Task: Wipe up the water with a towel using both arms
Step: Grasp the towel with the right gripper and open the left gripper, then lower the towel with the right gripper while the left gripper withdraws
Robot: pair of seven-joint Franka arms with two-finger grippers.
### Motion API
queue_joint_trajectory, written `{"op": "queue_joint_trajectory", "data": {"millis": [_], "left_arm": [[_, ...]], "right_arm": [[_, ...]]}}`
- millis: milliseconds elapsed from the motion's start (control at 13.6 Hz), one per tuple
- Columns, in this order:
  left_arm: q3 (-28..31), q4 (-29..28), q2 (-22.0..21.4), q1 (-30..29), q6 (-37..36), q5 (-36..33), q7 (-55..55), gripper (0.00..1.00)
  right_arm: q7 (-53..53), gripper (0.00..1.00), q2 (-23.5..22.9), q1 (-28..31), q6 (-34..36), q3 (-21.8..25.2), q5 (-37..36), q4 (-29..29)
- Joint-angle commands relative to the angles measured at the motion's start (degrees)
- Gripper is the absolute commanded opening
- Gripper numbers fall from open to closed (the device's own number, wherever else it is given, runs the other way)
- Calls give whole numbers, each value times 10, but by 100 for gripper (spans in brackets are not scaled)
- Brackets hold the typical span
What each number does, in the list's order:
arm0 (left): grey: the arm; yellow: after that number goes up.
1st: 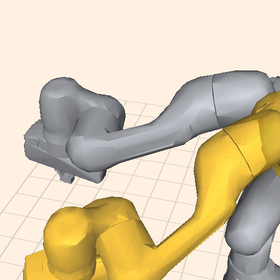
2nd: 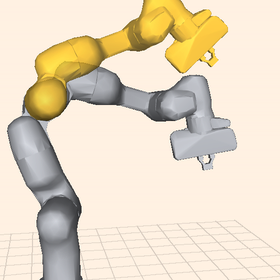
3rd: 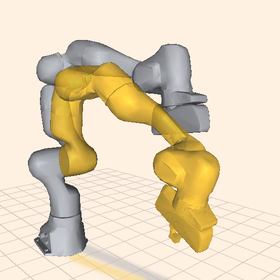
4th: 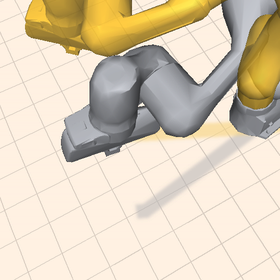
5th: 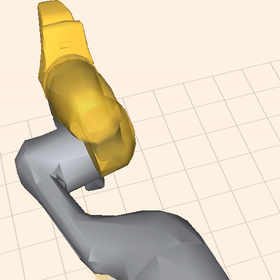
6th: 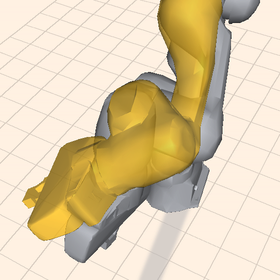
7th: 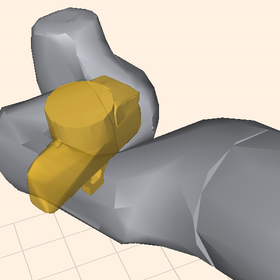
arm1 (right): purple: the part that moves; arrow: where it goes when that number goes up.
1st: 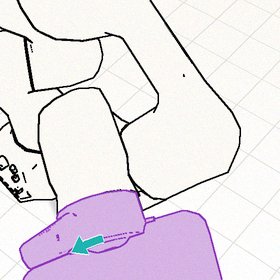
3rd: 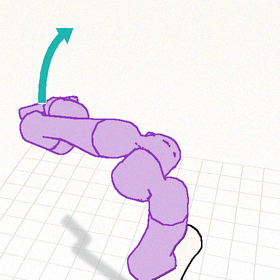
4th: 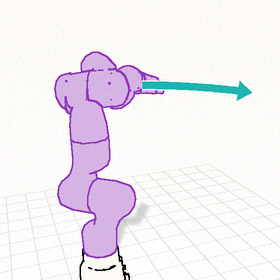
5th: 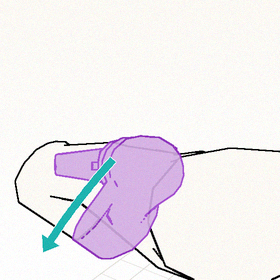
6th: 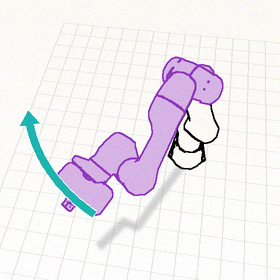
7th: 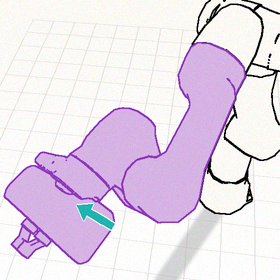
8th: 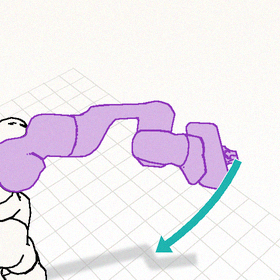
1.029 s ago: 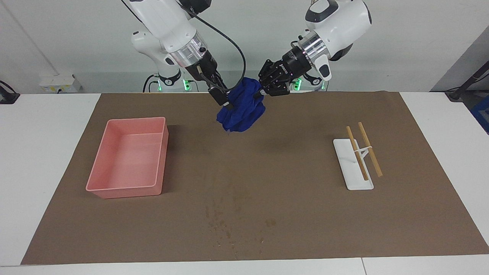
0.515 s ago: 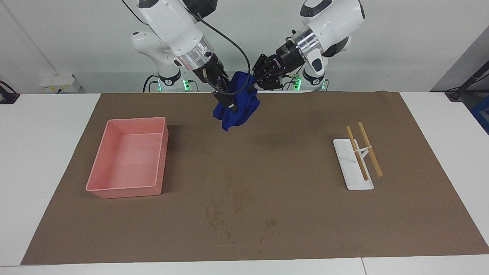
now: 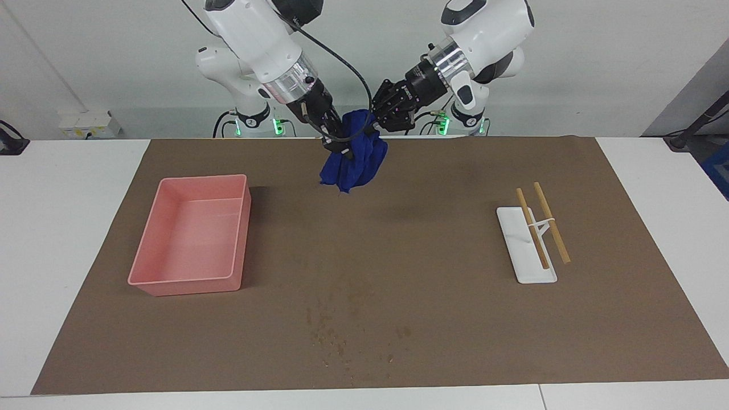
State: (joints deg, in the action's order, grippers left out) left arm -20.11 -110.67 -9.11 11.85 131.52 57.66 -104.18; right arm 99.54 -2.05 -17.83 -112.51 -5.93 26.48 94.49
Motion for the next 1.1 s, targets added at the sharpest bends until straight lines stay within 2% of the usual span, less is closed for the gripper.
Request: {"op": "queue_joint_trajectory", "data": {"millis": [0,147,221,294,441,662,735,882,1029], "left_arm": [[5,-17,-19,14,14,14,-5,0],[5,-16,-19,14,13,13,-1,0],[6,-14,-17,11,13,11,0,9],[6,-12,-16,8,12,9,-5,99],[9,-10,-16,2,11,0,-2,100],[10,3,-13,-11,4,-158,-2,100],[10,3,-12,-21,5,-187,4,100],[10,2,-11,-58,3,-215,46,100],[10,2,-11,-84,2,-216,145,100]], "right_arm": [[-14,0,9,0,-22,-1,-41,12],[-35,0,8,3,-36,-1,-49,11],[-48,0,8,5,-43,-1,-50,11],[-59,0,8,6,-51,-1,-53,13],[-102,0,3,11,-95,-1,-55,23],[-174,0,-19,24,-138,-1,-55,28],[-203,0,-31,31,-157,-1,-55,29],[-258,0,-69,36,-205,-1,-55,24],[-292,0,-119,32,-281,-1,-57,8]]}}
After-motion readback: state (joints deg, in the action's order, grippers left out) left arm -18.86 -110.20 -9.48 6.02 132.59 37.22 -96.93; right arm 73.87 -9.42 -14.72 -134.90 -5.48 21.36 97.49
